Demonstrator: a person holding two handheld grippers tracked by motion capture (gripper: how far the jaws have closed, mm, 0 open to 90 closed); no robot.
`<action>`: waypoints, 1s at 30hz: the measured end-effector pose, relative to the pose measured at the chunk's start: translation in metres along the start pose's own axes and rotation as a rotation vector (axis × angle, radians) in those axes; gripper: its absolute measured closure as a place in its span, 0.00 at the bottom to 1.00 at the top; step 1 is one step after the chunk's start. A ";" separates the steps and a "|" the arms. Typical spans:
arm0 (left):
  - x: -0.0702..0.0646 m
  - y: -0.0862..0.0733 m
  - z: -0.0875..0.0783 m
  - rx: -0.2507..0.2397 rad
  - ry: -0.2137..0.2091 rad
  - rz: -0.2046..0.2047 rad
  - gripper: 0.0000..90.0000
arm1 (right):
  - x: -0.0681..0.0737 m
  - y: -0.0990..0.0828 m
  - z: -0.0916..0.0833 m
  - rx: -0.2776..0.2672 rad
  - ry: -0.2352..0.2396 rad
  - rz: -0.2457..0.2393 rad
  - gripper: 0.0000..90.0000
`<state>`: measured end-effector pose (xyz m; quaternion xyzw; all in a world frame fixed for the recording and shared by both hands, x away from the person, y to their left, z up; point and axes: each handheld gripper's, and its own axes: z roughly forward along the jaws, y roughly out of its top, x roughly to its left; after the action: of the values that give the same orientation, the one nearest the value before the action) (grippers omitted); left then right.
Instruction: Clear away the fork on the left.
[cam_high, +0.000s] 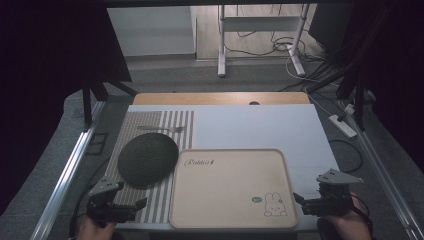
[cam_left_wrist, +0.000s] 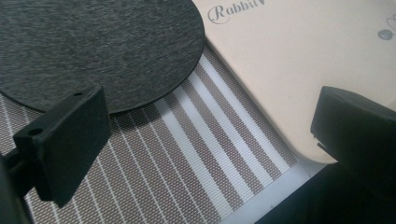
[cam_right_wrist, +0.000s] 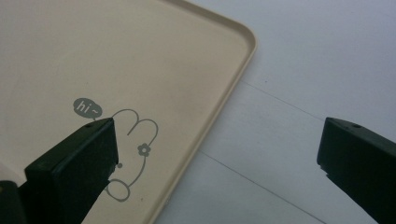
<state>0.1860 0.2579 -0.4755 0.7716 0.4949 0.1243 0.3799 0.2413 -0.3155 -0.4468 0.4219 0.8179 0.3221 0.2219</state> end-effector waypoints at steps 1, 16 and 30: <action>0.000 0.001 0.001 0.000 -0.003 0.002 0.00 | 0.000 0.000 0.000 0.001 0.000 0.000 0.00; 0.015 0.014 0.018 0.011 -0.048 -0.004 0.00 | 0.001 0.000 0.001 0.010 0.002 -0.013 0.00; 0.031 0.029 0.040 0.057 -0.044 -0.005 0.00 | 0.002 0.001 0.002 0.019 0.004 -0.025 0.00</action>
<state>0.2432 0.2598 -0.4880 0.7832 0.4919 0.0923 0.3690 0.2421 -0.3133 -0.4479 0.4132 0.8265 0.3125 0.2204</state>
